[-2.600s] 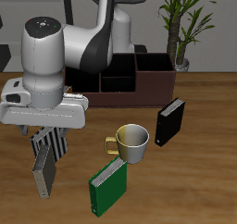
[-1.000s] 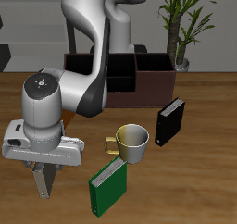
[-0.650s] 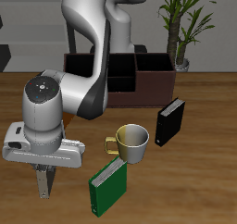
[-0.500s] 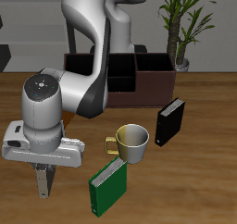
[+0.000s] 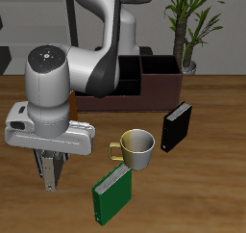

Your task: Place the yellow book into the back desk caddy's left compartment

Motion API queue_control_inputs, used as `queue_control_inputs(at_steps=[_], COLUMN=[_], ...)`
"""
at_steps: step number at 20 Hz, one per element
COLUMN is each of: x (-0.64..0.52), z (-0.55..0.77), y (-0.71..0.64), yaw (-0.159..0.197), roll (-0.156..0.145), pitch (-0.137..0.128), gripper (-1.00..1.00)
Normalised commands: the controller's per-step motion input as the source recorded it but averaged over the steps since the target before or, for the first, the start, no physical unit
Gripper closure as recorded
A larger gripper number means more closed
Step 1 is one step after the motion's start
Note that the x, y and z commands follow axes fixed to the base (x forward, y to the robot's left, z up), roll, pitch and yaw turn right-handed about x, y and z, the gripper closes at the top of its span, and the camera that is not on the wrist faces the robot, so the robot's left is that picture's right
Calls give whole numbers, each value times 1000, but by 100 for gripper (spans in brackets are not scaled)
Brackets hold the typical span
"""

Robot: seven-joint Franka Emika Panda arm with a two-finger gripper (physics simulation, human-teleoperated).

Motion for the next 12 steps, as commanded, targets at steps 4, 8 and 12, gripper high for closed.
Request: queue_control_inputs(at_steps=[4,8,12], x=[-244,-242,-359], z=[646,438,397], y=[30,-79,-44], yaw=[-73,-33,-11], roll=[-39,-3,4], pitch=[-20,-38,-29], gripper=[100,100,100])
